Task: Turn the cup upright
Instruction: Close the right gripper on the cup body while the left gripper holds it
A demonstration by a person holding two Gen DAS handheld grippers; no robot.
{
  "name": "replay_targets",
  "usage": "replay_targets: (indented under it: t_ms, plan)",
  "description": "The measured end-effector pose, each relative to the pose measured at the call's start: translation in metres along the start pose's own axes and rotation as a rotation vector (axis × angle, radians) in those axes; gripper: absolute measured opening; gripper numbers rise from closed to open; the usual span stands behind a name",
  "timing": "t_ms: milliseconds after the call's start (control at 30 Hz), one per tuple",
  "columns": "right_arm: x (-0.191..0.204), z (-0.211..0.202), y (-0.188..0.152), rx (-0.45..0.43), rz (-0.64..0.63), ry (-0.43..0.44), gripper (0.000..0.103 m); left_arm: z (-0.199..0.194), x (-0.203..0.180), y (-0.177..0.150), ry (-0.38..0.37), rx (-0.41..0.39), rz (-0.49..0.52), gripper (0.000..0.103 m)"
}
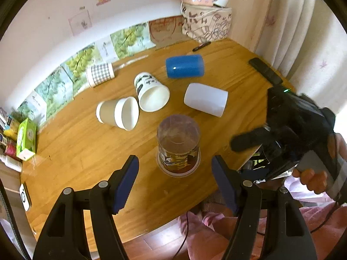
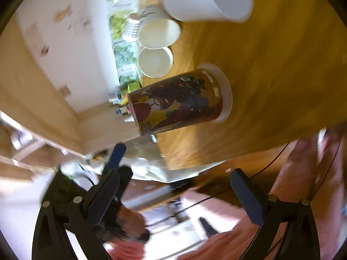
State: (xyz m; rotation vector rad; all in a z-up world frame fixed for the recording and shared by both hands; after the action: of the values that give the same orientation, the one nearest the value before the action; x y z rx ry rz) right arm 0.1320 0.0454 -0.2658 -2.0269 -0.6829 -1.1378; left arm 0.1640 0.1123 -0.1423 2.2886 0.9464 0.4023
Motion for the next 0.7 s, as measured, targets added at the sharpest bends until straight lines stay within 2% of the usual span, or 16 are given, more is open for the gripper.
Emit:
replay_targets:
  t_ms: [167, 333, 533, 700]
  plan:
    - [-0.006, 0.011, 0.006, -0.023, 0.276, 0.09, 0.103, -0.016, -0.003, 0.004, -0.031, -0.058, 0.038, 0.073]
    - [-0.014, 0.02, 0.014, -0.084, 0.541, 0.178, 0.103, -0.023, -0.003, 0.003, -0.05, -0.08, 0.115, 0.073]
    - [-0.02, 0.033, 0.027, -0.181, 0.793, 0.273, 0.103, -0.025, 0.008, 0.001, -0.091, -0.07, 0.126, 0.073]
    - [-0.021, 0.051, 0.031, -0.195, 0.954, 0.333, 0.102, -0.029, 0.02, 0.001, -0.116, -0.065, 0.118, 0.073]
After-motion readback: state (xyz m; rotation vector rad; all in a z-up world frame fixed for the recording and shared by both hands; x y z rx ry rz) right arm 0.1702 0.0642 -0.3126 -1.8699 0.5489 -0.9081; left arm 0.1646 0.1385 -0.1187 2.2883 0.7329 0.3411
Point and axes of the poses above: each gripper's, at about its wrist camera, not at the fingertips, and z roughly the way its jaws point, x to its left, y to its top, the point moved 9 cm from there along z, roughly the way its jaws point, and after that the axes turned 12 degrees about -x, right-handed, at the moved point
